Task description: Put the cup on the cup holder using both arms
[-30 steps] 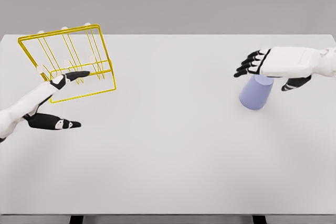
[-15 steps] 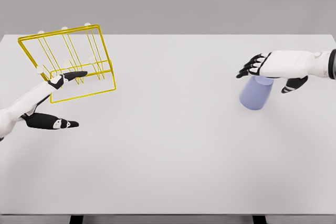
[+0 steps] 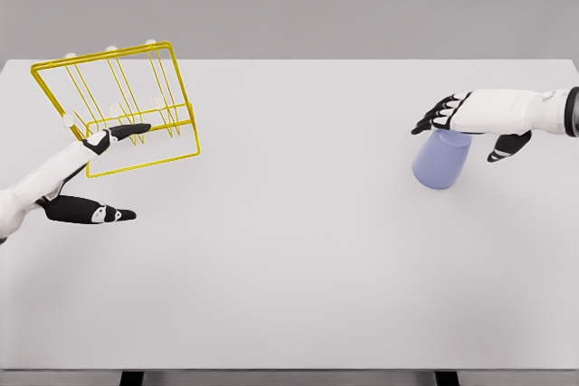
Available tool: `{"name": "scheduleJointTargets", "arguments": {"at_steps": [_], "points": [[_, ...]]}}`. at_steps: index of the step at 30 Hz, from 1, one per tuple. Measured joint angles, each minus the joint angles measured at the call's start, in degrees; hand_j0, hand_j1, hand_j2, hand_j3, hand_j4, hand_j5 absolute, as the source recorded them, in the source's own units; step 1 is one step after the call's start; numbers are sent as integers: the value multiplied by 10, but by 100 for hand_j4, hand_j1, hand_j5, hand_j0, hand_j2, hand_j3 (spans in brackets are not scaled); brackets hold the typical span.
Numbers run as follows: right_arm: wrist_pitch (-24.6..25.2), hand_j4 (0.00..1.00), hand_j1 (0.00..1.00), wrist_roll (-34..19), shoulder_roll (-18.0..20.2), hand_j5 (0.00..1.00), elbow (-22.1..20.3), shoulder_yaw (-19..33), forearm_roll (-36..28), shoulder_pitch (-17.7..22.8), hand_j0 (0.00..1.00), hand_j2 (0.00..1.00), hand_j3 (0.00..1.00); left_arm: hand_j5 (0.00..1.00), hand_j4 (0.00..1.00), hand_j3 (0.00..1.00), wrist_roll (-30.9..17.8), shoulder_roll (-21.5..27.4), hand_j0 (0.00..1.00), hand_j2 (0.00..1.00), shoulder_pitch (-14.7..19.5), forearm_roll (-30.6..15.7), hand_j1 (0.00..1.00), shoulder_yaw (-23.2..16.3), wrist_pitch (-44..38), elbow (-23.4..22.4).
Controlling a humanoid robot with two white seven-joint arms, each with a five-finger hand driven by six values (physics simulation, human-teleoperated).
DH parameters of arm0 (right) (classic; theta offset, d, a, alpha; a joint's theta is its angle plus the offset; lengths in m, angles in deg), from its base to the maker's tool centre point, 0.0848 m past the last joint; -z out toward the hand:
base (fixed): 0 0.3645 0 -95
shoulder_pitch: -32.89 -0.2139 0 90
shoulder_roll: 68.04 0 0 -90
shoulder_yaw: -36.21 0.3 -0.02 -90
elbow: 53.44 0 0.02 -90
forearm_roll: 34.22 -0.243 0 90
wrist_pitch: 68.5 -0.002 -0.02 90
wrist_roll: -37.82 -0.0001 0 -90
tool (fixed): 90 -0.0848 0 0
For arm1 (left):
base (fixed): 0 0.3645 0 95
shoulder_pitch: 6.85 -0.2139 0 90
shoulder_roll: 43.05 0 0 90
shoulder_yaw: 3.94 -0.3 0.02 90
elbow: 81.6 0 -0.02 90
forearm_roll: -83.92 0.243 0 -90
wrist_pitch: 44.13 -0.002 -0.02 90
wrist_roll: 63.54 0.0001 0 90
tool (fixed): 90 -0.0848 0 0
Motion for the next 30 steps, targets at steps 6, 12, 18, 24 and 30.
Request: {"name": "scheduleJointTargets", "arguments": {"at_steps": [6, 12, 18, 24, 30], "points": [[0, 100, 100, 0, -1, 100, 4, -4, 0, 0, 100, 100, 100, 100, 100, 100, 0, 0, 100, 100, 0, 0, 100, 0, 0, 0], [0, 100, 100, 0, -2, 100, 3, -7, 0, -1, 100, 100, 100, 100, 100, 100, 0, 0, 100, 100, -1, 0, 100, 1, 0, 0], [0, 100, 100, 0, -15, 100, 4, -7, 0, -6, 100, 100, 100, 100, 100, 100, 0, 0, 100, 100, -1, 1, 100, 1, 0, 0], [0, 99, 99, 0, -21, 99, 4, -13, 0, -6, 99, 99, 99, 100, 100, 100, 0, 0, 100, 100, -1, 1, 100, 1, 0, 0], [0, 64, 64, 0, -22, 64, 4, -19, -2, -7, 64, 64, 64, 100, 100, 100, 0, 0, 100, 100, -1, 1, 100, 1, 0, 0]]}}
